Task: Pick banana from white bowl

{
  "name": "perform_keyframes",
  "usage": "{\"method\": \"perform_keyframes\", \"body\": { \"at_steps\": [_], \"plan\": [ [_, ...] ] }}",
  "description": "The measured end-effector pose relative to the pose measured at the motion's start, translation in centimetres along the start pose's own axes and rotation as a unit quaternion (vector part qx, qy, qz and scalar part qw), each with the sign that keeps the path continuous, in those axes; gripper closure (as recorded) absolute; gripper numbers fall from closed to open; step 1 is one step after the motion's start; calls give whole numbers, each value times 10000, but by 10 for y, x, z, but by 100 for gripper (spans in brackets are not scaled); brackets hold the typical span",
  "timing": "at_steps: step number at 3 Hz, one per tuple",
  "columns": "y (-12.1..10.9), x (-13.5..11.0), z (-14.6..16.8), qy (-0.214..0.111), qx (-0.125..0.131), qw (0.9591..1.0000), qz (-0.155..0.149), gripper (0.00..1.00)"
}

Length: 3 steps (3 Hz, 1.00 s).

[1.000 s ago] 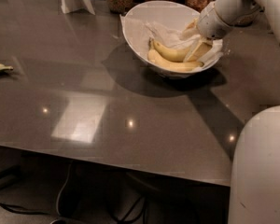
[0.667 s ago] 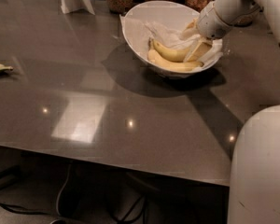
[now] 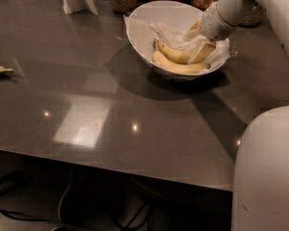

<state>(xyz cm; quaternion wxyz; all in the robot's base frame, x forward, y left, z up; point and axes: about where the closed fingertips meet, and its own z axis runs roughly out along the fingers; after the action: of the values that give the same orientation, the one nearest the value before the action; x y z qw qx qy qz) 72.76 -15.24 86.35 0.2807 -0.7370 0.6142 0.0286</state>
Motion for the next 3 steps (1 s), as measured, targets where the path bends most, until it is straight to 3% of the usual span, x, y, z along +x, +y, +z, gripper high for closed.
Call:
{"method": "perform_keyframes", "body": {
  "at_steps": [2, 3],
  "plan": [
    [-3, 2, 9, 87, -2, 10000, -42, 39],
    [4, 6, 18, 198, -177, 9996, -64, 39]
  ]
}}
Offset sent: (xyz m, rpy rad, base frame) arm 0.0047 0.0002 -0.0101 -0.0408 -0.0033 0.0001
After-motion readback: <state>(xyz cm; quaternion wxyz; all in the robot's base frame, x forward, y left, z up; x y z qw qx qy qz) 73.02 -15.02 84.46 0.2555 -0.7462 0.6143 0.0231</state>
